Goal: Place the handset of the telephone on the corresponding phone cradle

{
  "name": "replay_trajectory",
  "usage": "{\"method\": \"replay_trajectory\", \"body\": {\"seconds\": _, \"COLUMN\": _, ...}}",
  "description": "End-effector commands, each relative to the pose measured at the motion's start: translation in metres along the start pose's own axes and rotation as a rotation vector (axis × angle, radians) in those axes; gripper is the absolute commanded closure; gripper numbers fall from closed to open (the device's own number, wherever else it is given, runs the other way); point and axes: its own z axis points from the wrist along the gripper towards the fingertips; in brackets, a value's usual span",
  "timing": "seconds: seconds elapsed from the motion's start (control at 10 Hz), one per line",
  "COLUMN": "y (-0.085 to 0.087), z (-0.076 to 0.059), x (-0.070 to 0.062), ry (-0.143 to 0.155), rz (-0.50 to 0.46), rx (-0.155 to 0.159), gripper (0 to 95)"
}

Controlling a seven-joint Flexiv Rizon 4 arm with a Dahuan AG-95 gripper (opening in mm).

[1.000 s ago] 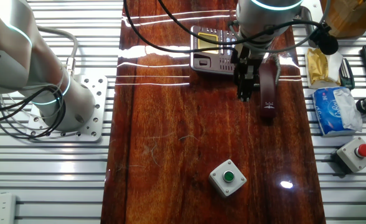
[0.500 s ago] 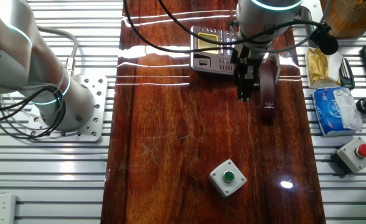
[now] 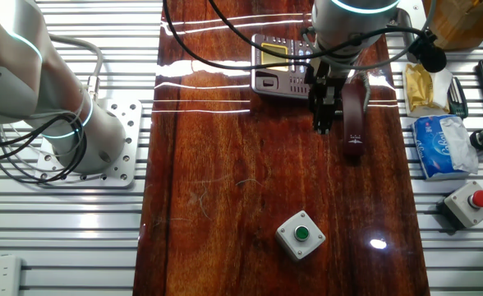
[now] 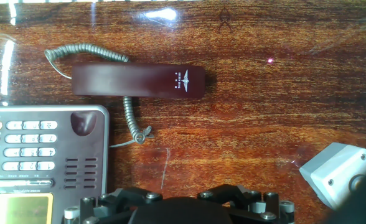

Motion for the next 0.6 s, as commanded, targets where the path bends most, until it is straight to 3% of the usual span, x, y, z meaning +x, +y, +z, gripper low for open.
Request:
{"method": "replay_trajectory", "body": {"seconds": 0.1, "y": 0.0000, "z": 0.0000, "x": 0.0001, "ry": 0.000, "rz": 0.000, "rx": 0.000, "gripper": 0.0}}
{"method": "replay_trajectory", "body": {"seconds": 0.2, "y": 0.0000, "z": 0.0000, "x": 0.0001, "ry": -0.029, "rz": -0.160, "rx": 0.014, "gripper": 95.0}}
{"method": "replay_trajectory", "body": {"seconds": 0.3, "y": 0.0000, "z": -0.0001, "x": 0.0002, "ry": -0.029, "rz": -0.119, "rx": -0.023, "gripper": 95.0}}
{"method": "replay_trajectory", "body": {"seconds": 0.4, "y": 0.0000, "z": -0.0002, "x": 0.0002, "ry": -0.030, "rz": -0.136, "rx": -0.021, "gripper": 95.0}}
{"method": "replay_trajectory", "body": {"seconds": 0.6, "y": 0.0000, "z": -0.0002, "x": 0.0004, "ry": -0.058, "rz": -0.239, "rx": -0.053, "gripper": 95.0}}
